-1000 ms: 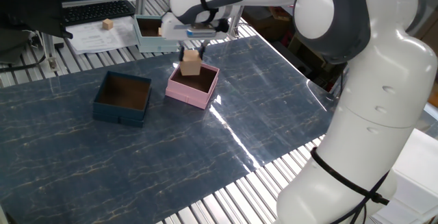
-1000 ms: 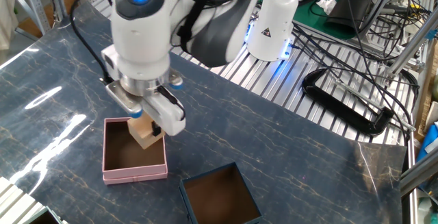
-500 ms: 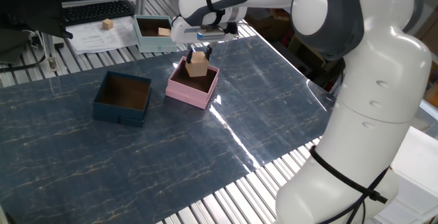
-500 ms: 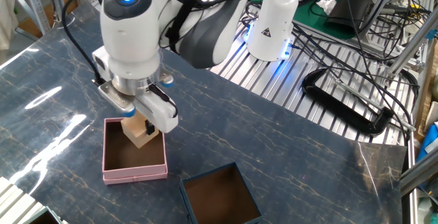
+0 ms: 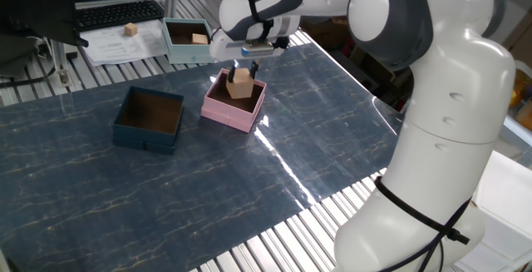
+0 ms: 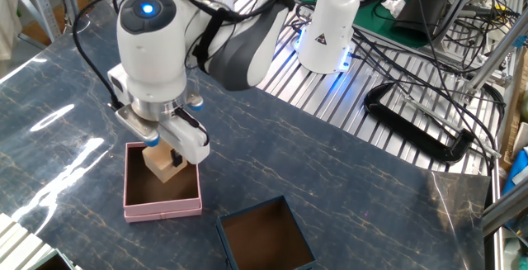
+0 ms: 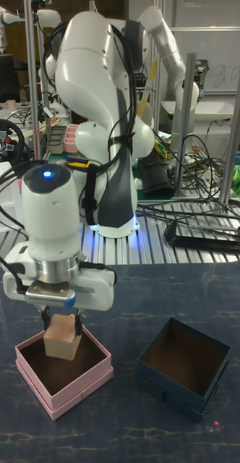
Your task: Move an object from one box to another
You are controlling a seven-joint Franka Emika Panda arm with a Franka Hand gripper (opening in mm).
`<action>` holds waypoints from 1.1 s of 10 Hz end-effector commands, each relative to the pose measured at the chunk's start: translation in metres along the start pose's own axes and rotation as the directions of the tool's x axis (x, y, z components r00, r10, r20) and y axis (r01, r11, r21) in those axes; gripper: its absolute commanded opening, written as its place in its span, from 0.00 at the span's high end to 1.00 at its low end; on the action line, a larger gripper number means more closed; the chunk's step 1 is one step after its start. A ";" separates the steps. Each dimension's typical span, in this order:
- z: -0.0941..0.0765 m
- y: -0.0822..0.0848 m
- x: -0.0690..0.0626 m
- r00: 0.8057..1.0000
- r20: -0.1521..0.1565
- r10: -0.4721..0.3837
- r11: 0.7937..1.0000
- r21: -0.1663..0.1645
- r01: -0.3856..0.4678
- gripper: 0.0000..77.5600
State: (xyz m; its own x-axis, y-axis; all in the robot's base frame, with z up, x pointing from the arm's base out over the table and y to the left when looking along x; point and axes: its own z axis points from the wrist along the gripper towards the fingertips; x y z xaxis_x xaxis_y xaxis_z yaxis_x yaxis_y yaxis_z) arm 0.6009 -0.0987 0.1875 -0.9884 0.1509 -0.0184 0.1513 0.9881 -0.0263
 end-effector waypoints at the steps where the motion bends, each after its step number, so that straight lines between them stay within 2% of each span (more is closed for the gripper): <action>1: 0.014 -0.003 -0.002 1.000 0.020 -0.005 1.000 -0.002 0.005 0.98; 3: 0.027 0.000 -0.002 0.999 0.034 -0.002 1.000 -0.003 0.002 0.98; 6: 0.033 0.002 -0.002 0.999 0.030 -0.017 1.000 -0.006 0.017 0.98; 7: 0.033 0.002 -0.002 0.999 0.030 -0.018 1.000 -0.006 0.018 0.00; 11: 0.033 0.002 -0.002 0.999 0.030 -0.018 1.000 -0.006 0.018 0.00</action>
State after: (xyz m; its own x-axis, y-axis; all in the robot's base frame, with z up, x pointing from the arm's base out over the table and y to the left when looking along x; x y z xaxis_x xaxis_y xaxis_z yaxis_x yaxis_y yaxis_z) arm 0.6022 -0.0988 0.1547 -0.9891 0.1400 -0.0459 0.1412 0.9897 -0.0220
